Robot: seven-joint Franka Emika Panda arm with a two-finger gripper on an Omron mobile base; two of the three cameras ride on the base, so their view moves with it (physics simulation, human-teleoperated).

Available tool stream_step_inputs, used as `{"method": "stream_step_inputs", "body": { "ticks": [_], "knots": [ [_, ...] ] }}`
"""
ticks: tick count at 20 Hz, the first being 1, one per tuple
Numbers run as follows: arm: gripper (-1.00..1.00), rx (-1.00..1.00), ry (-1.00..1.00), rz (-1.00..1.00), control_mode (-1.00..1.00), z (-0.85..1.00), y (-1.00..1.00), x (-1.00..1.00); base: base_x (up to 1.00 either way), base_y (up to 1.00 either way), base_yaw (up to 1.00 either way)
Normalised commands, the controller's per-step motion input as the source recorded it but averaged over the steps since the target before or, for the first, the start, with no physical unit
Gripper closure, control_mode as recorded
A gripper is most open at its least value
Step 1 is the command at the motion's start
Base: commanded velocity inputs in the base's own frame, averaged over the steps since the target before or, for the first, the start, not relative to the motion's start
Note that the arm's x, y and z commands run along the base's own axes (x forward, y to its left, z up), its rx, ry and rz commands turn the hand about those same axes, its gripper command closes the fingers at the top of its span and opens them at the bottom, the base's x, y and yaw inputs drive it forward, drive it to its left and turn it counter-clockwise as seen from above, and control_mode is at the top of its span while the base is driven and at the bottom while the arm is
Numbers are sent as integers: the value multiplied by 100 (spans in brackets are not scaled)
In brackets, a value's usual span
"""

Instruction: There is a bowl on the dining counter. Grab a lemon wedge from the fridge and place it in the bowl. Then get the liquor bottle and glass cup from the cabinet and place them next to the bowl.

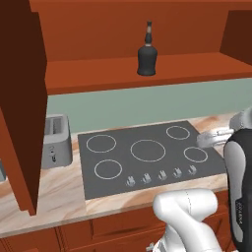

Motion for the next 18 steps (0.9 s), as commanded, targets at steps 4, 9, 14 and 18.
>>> {"method": "stream_step_inputs", "body": {
  "ticks": [4, 9, 14, 18],
  "knots": [
    [-100, 0, -36, 0, -100, 89, 3, -6, 0, 0, 0],
    [-100, -1, -19, 0, -100, 79, 20, 3, 0, 0, 0],
    [-100, -2, -2, 0, -100, 59, 39, 31, 0, 0, 0],
    [-100, -2, 2, 0, -100, 25, 41, 61, 0, 0, 0]
  ]
}}
